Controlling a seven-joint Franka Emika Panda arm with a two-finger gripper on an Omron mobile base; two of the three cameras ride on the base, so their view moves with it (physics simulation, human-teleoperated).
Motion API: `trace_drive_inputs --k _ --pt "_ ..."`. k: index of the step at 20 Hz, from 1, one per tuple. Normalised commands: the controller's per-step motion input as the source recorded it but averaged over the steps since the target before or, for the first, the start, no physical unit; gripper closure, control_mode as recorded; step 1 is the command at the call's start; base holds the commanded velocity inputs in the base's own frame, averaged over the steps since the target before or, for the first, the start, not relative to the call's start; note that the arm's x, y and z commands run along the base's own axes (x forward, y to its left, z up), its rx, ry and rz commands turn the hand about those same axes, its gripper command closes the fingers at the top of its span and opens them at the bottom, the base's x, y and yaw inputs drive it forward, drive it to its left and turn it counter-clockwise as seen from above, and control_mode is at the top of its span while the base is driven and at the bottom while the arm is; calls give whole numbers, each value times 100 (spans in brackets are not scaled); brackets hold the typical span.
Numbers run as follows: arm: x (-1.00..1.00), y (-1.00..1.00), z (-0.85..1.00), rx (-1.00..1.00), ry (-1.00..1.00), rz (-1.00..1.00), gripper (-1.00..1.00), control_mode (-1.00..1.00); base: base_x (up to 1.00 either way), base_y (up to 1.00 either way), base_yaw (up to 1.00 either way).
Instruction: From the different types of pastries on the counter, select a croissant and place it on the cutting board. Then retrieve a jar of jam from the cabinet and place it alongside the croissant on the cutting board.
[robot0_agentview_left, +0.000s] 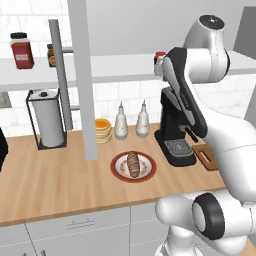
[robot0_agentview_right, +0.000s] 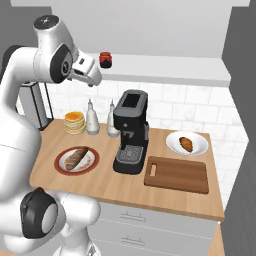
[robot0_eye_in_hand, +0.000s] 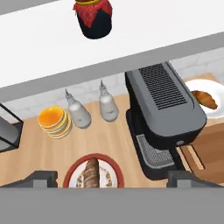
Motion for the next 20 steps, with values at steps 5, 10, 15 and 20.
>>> trace_drive_inputs --k 5,10,15,20 --pt "37 2 9 8 -26 0 -100 -100 0 0 0" --pt "14 0 27 0 -25 5 -100 -100 0 0 0" --pt "-7 0 44 -12 -25 18 -100 -100 0 0 0" --pt "6 -17 -1 -3 -6 0 -100 -100 0 0 0"
